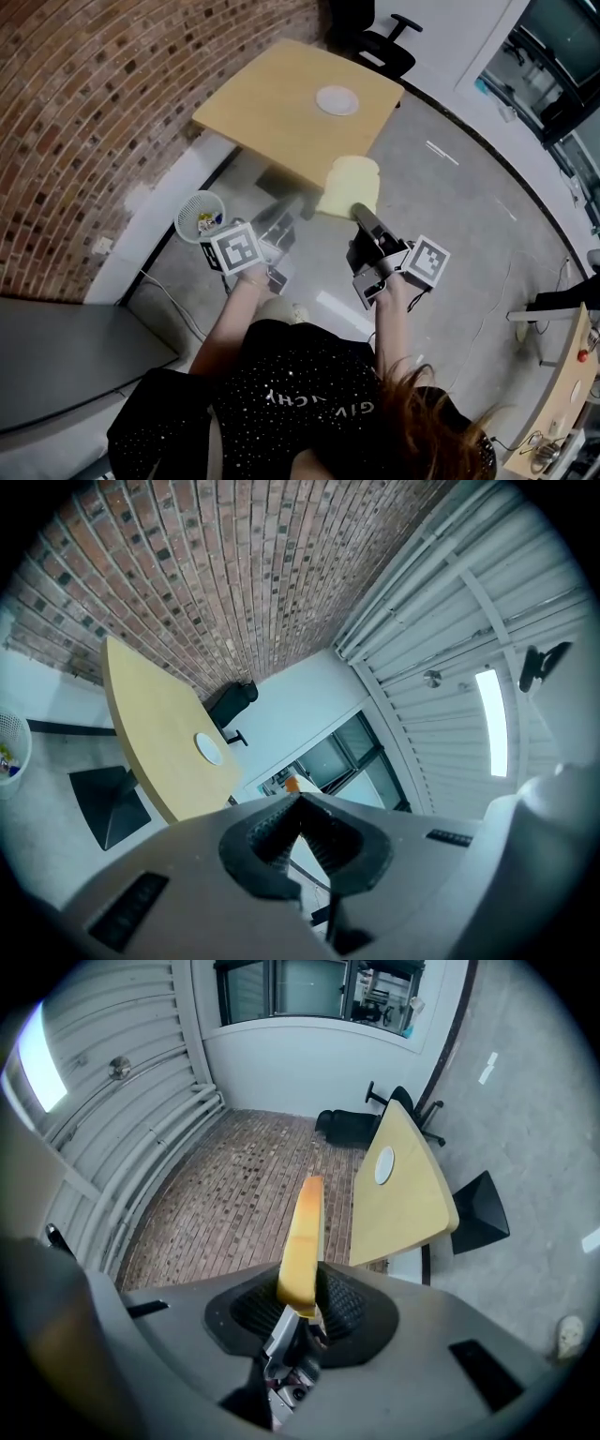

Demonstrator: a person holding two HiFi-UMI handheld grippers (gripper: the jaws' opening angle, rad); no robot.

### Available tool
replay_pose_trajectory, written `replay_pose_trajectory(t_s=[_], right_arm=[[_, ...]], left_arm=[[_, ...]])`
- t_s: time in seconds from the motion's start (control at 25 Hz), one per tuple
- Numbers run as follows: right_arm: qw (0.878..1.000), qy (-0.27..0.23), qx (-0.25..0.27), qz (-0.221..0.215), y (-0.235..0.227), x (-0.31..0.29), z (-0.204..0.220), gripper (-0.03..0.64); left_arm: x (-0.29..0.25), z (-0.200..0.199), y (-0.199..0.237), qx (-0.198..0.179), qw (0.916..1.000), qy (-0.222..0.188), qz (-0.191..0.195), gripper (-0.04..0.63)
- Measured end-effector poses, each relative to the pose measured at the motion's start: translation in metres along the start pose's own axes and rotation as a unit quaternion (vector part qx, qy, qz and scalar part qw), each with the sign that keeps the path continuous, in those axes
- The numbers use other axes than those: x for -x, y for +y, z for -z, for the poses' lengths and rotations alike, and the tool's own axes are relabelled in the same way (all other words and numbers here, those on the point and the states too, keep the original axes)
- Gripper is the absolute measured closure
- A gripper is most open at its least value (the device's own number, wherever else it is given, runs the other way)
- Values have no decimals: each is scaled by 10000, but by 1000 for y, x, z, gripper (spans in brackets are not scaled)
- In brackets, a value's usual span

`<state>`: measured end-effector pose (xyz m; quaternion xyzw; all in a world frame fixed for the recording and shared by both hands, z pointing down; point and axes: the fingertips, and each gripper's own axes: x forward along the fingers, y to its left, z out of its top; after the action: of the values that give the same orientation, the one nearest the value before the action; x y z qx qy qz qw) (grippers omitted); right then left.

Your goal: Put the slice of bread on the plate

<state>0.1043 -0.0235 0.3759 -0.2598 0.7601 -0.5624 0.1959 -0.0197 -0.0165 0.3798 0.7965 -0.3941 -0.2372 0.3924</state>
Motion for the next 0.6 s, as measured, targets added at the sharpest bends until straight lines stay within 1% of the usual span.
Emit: replay_pose_trajectory(t_s=[0.2, 0.44, 0.6], right_arm=[[9997, 55, 204, -128, 1, -32, -15, 522], [9998, 14, 109, -164, 1, -58, -26, 522], [9995, -3, 179, -269, 5, -71, -36, 522]], left_arm=[[-11, -19, 15, -78, 9998, -146, -125, 586], [-25, -35, 24, -104, 9994, -270, -202, 586], [-44, -45, 24, -170, 9992, -310, -166, 586]])
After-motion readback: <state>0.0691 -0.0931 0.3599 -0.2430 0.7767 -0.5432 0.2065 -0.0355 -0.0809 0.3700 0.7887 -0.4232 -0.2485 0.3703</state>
